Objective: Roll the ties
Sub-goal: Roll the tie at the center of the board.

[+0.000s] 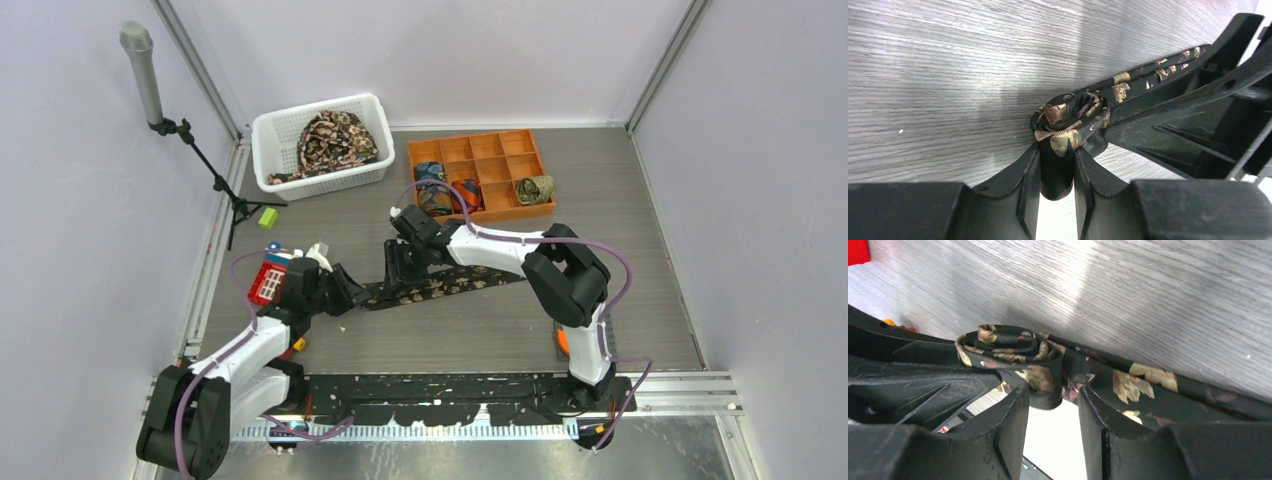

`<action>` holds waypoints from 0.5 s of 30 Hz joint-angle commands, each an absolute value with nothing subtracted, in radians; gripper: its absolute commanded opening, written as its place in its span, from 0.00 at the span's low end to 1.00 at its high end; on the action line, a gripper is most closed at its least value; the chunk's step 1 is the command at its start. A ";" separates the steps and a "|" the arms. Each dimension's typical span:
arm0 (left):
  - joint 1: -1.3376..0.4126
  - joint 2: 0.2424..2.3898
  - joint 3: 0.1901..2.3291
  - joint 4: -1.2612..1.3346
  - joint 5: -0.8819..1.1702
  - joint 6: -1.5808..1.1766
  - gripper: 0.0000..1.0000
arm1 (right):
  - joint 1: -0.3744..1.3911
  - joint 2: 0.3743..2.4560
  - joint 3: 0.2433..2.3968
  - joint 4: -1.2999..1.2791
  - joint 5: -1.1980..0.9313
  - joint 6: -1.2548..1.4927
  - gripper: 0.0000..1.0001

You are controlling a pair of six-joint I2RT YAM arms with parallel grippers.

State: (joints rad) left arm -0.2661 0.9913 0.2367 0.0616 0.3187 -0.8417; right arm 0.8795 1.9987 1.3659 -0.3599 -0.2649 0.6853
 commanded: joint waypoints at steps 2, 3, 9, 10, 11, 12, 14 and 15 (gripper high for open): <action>-0.261 0.938 0.302 -0.092 0.287 -0.776 0.27 | 0.885 1.890 1.434 -0.390 -0.260 0.676 0.43; -0.261 0.930 0.310 -0.113 0.285 -0.771 0.27 | 0.888 1.886 1.439 -0.389 -0.261 0.676 0.41; -0.261 0.908 0.332 -0.167 0.270 -0.764 0.27 | 0.906 1.925 1.460 -0.378 -0.270 0.687 0.31; -0.261 0.908 0.336 -0.174 0.270 -0.764 0.27 | 0.909 1.937 1.464 -0.373 -0.272 0.689 0.29; -0.261 0.907 0.339 -0.179 0.269 -0.763 0.27 | 0.910 1.948 1.467 -0.370 -0.275 0.692 0.28; -0.261 0.906 0.344 -0.186 0.268 -0.762 0.27 | 0.914 1.959 1.472 -0.368 -0.278 0.694 0.27; -0.261 0.902 0.351 -0.197 0.266 -0.762 0.27 | 0.918 1.981 1.478 -0.363 -0.280 0.698 0.25; -0.261 0.902 0.354 -0.202 0.267 -0.761 0.27 | 0.921 1.990 1.480 -0.360 -0.281 0.699 0.24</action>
State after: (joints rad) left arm -0.2661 0.9218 0.3073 -0.1600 0.2790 -0.7803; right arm 0.9077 1.9556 1.4368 -0.3836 -0.2676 0.6880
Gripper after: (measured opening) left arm 0.275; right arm 0.253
